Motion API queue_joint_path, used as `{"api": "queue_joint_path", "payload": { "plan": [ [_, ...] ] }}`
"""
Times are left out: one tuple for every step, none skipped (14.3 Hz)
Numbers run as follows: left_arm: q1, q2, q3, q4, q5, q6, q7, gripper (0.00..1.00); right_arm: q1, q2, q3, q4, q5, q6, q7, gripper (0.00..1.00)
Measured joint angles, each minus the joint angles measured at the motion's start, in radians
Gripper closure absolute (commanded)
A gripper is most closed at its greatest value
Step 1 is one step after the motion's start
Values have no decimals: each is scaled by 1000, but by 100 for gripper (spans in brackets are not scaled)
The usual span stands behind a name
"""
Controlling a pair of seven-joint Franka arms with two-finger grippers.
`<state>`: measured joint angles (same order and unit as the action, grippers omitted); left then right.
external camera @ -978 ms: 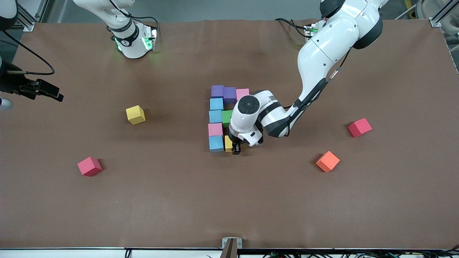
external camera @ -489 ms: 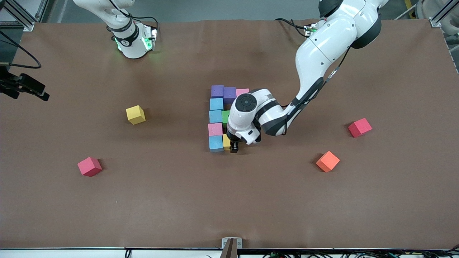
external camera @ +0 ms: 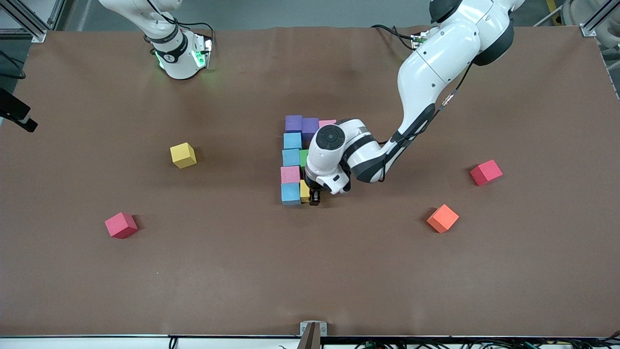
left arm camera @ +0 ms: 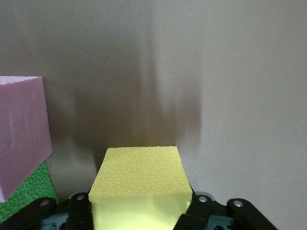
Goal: Arrange 11 blocks into digit 3
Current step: 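Lower the yellow block beside the last blue block with the left gripper, release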
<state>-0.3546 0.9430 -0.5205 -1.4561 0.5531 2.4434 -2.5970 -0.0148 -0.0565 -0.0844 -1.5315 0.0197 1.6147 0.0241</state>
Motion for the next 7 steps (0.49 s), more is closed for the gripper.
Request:
{"api": "queue_joint_path", "payload": {
  "plan": [
    [0,0,0,0,0,1,7,90,0,0,4,0,0,0,0,0],
    [1,0,0,0,0,2,12,90,0,1,7,0,0,0,0,0],
    [1,0,0,0,0,3,16,90,0,1,8,0,0,0,0,0],
    [1,0,1,0,0,4,21,90,0,1,9,0,0,0,0,0],
    [1,0,3,0,0,5,23,90,1,2,9,0,0,0,0,0],
    [1,0,5,1,0,6,24,90,2,2,10,0,0,0,0,0],
    [1,0,7,2,0,7,24,90,3,2,11,1,0,0,0,0]
  ]
}}
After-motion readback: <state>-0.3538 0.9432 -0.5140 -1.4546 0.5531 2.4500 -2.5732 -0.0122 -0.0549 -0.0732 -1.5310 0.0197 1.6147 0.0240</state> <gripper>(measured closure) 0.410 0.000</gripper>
